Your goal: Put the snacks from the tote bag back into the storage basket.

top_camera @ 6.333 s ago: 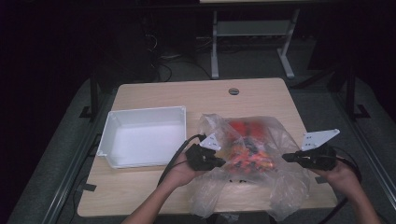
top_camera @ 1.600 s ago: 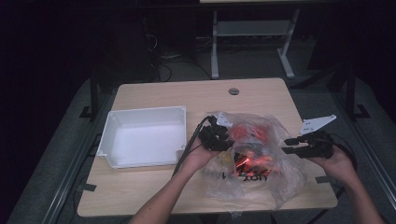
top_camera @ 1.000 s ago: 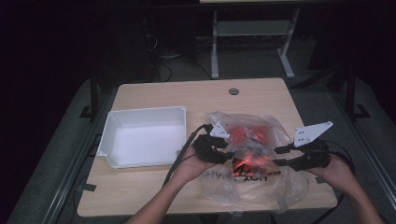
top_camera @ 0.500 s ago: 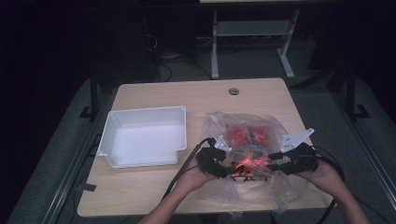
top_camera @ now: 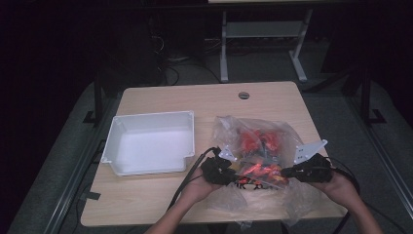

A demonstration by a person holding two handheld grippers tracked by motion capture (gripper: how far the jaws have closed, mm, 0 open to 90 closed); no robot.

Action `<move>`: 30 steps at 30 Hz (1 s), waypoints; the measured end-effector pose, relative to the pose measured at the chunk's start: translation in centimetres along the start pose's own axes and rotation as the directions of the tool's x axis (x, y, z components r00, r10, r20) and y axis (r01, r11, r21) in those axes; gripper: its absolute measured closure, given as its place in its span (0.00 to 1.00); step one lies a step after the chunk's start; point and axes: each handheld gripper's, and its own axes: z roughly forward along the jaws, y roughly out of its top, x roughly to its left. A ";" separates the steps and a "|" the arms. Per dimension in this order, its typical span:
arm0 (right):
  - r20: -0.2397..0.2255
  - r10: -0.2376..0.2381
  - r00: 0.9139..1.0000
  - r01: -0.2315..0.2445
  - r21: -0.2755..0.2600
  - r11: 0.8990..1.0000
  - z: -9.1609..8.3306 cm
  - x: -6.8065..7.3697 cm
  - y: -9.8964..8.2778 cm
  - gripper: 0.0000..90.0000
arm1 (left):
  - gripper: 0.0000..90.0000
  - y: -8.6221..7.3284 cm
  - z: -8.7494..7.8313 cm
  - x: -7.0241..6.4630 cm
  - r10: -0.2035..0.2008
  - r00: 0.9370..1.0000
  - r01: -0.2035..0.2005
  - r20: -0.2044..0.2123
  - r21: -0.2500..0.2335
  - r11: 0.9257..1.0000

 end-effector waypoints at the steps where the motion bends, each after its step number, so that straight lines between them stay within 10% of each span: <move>1: 0.000 0.004 1.000 -0.004 0.001 1.000 0.0 0.0 0.0 0.99 | 0.86 0.0 0.0 -0.1 -0.004 1.000 0.004 -0.002 -0.006 1.000; 17: 0.076 -0.015 0.997 0.018 -0.035 0.999 -2.7 -0.6 1.0 1.00 | 0.96 1.1 -2.0 0.2 0.026 0.999 -0.028 -0.036 -0.053 0.998; 30: 0.145 -0.008 0.989 0.009 -0.002 1.000 -3.6 -3.4 2.1 1.00 | 0.99 3.8 -0.9 1.3 0.022 0.988 -0.034 -0.151 -0.074 0.997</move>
